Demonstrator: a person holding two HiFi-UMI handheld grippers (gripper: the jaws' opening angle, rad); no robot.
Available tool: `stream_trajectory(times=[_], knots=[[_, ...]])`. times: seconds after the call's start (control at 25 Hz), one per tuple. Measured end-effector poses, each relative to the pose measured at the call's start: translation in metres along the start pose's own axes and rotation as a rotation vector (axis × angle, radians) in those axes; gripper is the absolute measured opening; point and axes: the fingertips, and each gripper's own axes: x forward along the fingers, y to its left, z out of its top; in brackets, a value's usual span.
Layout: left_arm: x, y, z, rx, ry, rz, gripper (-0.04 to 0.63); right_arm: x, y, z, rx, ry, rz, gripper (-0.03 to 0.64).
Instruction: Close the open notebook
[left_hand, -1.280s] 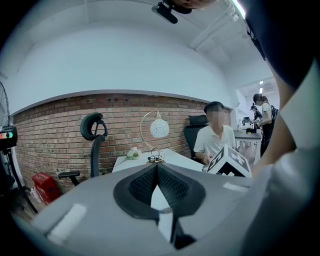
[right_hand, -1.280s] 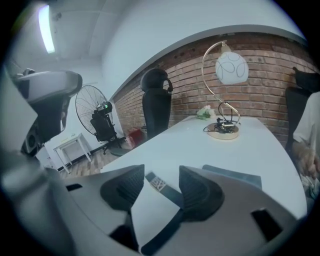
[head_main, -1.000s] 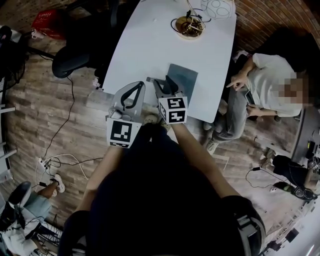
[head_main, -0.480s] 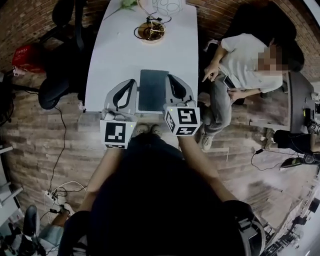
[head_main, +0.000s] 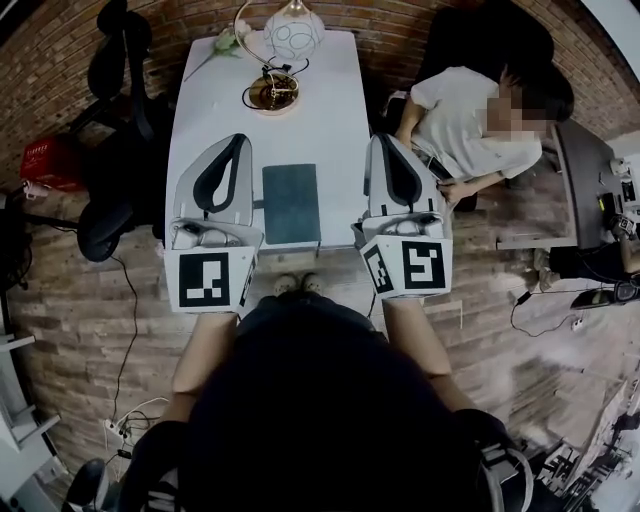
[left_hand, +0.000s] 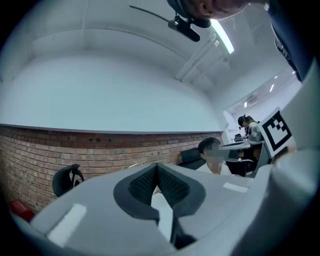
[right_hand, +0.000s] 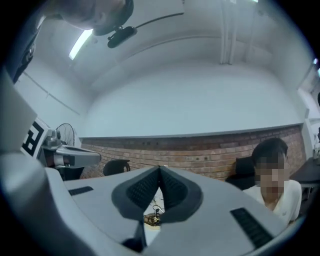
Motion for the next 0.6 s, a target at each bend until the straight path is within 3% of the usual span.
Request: stream_trajectory(times=[0.12,0.6], knots=[[0.0,0.003,0.018,0.002,-0.039,0.007,-0.006,-0.002,-0.005,0.016,-0.002,-0.02,-0.005,0.012],[-0.005,0.007,0.019,-0.005,-0.028,0.028,-0.006,0.0,-0.009,0.018,0.015,-0.013,0.007,0.011]])
